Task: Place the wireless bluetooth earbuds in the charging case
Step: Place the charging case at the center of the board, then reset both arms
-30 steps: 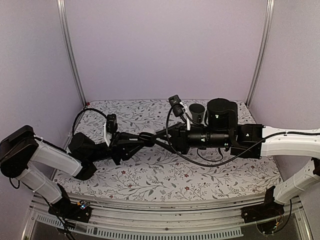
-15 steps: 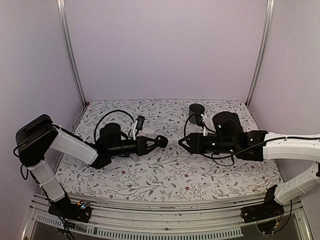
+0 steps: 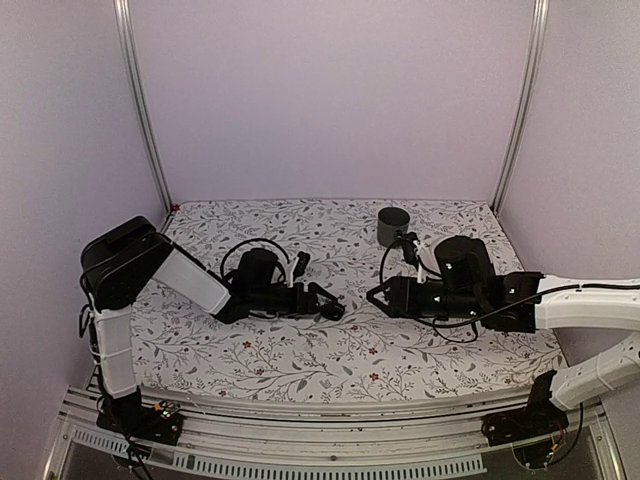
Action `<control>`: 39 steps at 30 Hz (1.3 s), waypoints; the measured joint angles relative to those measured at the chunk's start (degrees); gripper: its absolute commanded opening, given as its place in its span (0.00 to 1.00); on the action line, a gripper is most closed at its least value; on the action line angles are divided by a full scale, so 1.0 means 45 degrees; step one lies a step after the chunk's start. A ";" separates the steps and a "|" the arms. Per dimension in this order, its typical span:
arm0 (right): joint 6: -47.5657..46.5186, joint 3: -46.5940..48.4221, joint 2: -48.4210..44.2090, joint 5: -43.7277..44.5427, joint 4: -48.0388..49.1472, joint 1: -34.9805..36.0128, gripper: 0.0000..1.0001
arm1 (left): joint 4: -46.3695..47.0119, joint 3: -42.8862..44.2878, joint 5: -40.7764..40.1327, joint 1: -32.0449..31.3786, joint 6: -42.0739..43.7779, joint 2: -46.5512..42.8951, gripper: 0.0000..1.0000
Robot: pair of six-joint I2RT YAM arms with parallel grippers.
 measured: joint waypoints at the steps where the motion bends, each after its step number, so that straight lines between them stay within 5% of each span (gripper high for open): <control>1: 0.0058 -0.0068 -0.0083 0.0063 -0.0005 0.0000 0.61 | -0.0117 -0.0029 -0.0078 0.0024 0.0015 -0.0117 0.96; 3: 0.0097 -0.0141 -0.0180 0.0209 -0.0049 0.0000 0.84 | -0.0316 -0.0233 -0.0180 0.0102 0.0097 -0.0529 0.96; 5: 0.0146 -0.0160 -0.0282 0.0481 -0.0180 -0.0034 0.92 | -0.0423 -0.0627 -0.0267 0.0199 0.0262 -0.1258 0.96; 10: 0.0024 -0.0272 -0.0801 0.1025 -0.0573 -0.0777 0.99 | -0.0602 -0.1515 -0.0559 0.0325 0.0947 -0.3201 0.96; 19: -0.0957 -0.1209 -0.2467 0.3487 -0.0816 -0.4896 0.99 | -0.2535 -0.2934 -0.1511 0.1719 0.1938 -0.7159 0.96; 24: -0.3322 -0.3531 -0.3123 0.5790 0.2089 -0.6985 0.99 | -0.3818 -0.3570 -0.2205 0.3638 0.2123 -0.9117 0.96; 31: -0.5566 -0.5600 -0.1341 0.5659 0.6941 -1.0982 0.99 | -0.4439 -0.3973 -0.2861 0.5819 0.3322 -1.0418 0.96; 39: -0.8257 -0.7533 0.2696 0.4187 1.4955 -1.1370 0.99 | -0.3274 -0.6037 -0.5231 0.6883 0.5187 -1.1861 0.96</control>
